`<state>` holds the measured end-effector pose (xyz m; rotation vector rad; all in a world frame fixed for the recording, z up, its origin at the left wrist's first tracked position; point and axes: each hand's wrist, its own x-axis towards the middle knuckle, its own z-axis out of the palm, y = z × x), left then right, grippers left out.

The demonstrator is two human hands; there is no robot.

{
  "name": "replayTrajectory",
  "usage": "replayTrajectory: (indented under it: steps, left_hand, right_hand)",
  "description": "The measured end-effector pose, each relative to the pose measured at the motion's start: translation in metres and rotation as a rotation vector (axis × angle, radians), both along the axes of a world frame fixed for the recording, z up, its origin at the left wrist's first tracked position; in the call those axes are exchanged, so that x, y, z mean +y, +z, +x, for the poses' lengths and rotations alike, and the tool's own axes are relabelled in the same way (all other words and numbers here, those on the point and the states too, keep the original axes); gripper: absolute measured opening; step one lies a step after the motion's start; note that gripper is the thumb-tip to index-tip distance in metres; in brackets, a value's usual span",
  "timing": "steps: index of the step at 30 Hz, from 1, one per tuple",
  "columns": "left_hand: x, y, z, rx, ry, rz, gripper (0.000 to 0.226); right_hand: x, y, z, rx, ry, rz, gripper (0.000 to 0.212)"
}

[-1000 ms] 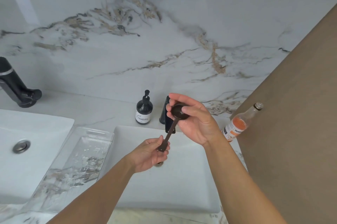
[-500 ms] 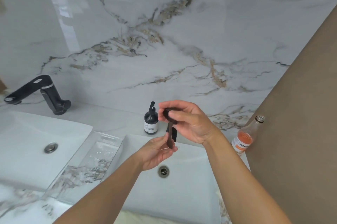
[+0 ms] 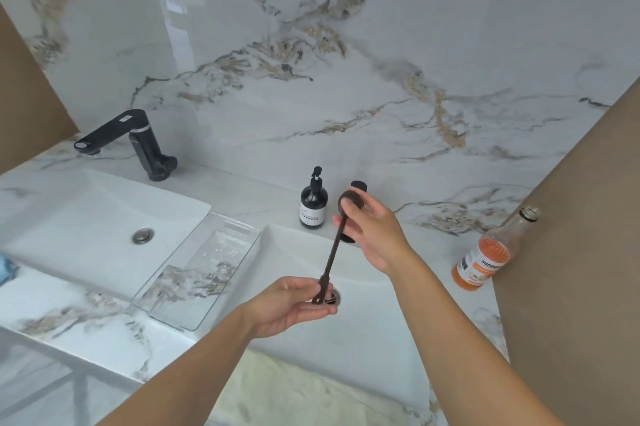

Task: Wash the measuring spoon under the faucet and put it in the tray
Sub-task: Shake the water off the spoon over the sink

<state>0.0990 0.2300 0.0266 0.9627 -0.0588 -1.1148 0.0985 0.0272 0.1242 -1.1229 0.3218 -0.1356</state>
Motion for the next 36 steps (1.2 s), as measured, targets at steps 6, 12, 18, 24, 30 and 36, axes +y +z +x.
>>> replayTrajectory:
  steps: [6, 12, 18, 24, 30, 36]
  left_hand:
    - [0.018, -0.001, 0.008, -0.080, -0.046, 0.090, 0.026]
    - [0.056, 0.005, 0.052, -0.108, -0.082, 0.103, 0.024]
    - [0.104, 0.024, 0.117, -0.330, -0.259, 0.523, 0.019]
    - [0.139, 0.026, 0.162, -0.237, -0.305, 0.509, 0.018]
    - [0.172, 0.009, 0.183, -0.228, -0.353, 0.485, 0.028]
    - [0.202, -0.009, 0.191, -0.373, -0.416, 0.645, 0.026]
  right_hand:
    - [0.040, -0.048, -0.017, 0.264, 0.028, -0.097, 0.035]
    - [0.088, -0.045, 0.022, 0.323, -0.056, -0.540, 0.012]
    - [0.145, -0.053, 0.063, 0.492, -0.107, -0.448, 0.030]
    - [0.186, -0.063, 0.098, 0.574, -0.185, -0.395, 0.017]
    - [0.222, -0.065, 0.119, 0.655, -0.046, -0.376, 0.012]
    - [0.252, -0.089, 0.123, 0.634, 0.003, -0.157, 0.013]
